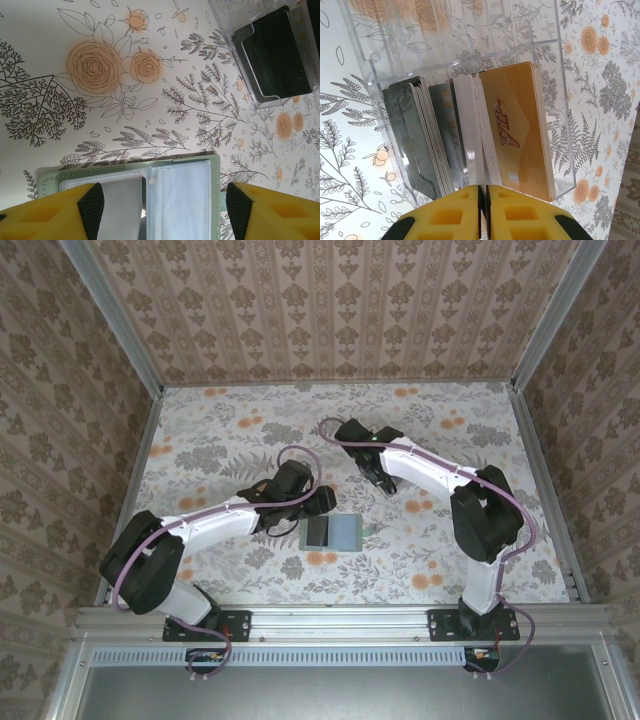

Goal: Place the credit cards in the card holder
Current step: Pick up the credit card from the storage box.

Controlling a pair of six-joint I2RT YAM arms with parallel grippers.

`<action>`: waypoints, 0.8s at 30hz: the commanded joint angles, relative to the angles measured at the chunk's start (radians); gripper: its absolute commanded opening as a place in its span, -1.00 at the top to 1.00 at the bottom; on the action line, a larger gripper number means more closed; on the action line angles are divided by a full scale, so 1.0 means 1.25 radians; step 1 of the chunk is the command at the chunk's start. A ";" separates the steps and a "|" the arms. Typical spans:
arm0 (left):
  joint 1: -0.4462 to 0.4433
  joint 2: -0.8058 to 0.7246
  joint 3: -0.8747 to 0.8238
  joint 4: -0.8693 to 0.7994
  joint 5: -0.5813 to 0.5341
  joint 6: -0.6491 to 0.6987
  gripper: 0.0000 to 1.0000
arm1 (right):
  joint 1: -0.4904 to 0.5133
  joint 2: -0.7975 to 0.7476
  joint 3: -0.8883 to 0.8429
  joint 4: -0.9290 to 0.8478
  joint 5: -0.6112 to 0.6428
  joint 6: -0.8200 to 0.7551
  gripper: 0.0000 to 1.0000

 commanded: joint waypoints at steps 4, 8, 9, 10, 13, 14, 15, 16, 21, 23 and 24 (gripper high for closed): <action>-0.005 -0.007 -0.002 -0.001 -0.001 -0.002 -0.38 | -0.018 -0.037 0.022 -0.036 -0.008 -0.007 0.72; -0.006 -0.006 -0.001 -0.001 0.002 -0.002 -0.38 | -0.022 -0.037 0.023 -0.036 -0.024 -0.008 0.72; -0.006 -0.006 -0.002 -0.001 0.001 -0.002 -0.38 | -0.023 -0.037 0.023 -0.035 -0.028 -0.008 0.71; -0.006 -0.005 -0.003 -0.001 0.001 -0.001 -0.38 | -0.024 -0.037 0.024 -0.035 -0.031 -0.009 0.70; -0.006 -0.005 -0.002 -0.002 0.002 -0.002 -0.38 | -0.031 -0.033 0.027 -0.035 -0.054 -0.012 0.68; -0.006 -0.005 -0.002 -0.001 0.003 -0.003 -0.38 | -0.035 -0.031 0.027 -0.034 -0.061 -0.013 0.68; -0.006 -0.006 -0.002 -0.001 0.001 -0.003 -0.38 | -0.039 -0.027 0.027 -0.033 -0.070 -0.015 0.68; -0.005 -0.005 -0.003 -0.001 0.002 -0.003 -0.38 | -0.043 -0.024 0.028 -0.034 -0.074 -0.015 0.68; -0.006 -0.006 -0.003 -0.002 0.002 -0.003 -0.38 | -0.052 -0.010 0.035 -0.035 -0.067 -0.018 0.70; -0.005 -0.005 -0.003 -0.001 0.002 -0.003 -0.38 | -0.053 -0.008 0.038 -0.036 -0.066 -0.019 0.71; -0.006 -0.005 -0.003 -0.002 0.001 -0.003 -0.38 | -0.053 -0.008 0.041 -0.037 -0.067 -0.018 0.72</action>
